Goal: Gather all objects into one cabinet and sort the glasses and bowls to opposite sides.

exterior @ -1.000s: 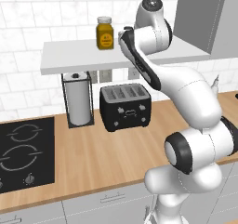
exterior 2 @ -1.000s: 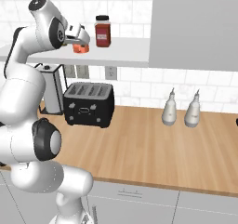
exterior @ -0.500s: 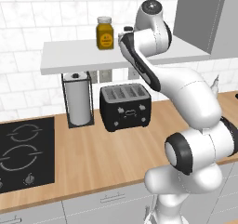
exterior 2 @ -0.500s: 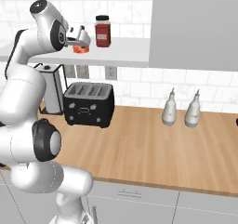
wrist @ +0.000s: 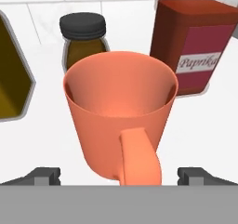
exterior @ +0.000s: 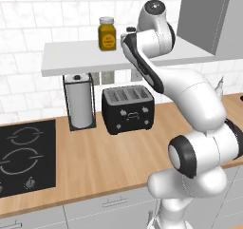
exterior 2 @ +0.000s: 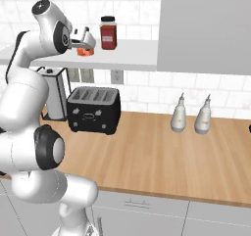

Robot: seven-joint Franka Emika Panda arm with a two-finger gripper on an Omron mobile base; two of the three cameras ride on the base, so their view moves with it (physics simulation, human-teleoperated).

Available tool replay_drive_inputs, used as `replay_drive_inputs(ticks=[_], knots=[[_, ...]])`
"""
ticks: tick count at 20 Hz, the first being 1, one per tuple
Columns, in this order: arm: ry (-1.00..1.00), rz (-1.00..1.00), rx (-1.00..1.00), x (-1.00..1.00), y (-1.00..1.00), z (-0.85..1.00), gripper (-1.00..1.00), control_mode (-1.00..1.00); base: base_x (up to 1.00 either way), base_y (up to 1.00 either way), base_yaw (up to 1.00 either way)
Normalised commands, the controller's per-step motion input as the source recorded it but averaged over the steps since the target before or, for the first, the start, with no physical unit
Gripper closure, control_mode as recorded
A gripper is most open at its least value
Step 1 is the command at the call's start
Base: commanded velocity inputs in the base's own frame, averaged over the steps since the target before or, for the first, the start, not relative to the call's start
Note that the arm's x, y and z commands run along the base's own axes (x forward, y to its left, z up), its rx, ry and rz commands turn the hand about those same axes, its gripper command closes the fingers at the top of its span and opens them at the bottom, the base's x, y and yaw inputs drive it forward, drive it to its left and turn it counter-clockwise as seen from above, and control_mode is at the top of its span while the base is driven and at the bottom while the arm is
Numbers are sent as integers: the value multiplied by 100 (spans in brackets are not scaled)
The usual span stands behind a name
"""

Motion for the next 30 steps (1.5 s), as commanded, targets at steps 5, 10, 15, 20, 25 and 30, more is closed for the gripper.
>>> replay_drive_inputs(ticks=[5, 10, 15, 20, 25, 30], knots=[[0, 0, 0, 31, 0, 0, -100, -100, 0, 0, 0], [0, 0, 0, 30, 0, -2, -100, -100, 0, 0, 0], [0, 0, -1, 5, 6, -9, 100, -100, 0, 0, 0], [0, 0, -3, 0, 12, -8, 100, -100, 0, 0, 0], [0, 0, 0, -1, 2, 0, 100, -100, 0, 0, 0], [-4, 0, 0, -12, 0, 0, 100, -100, 0, 0, 0]])
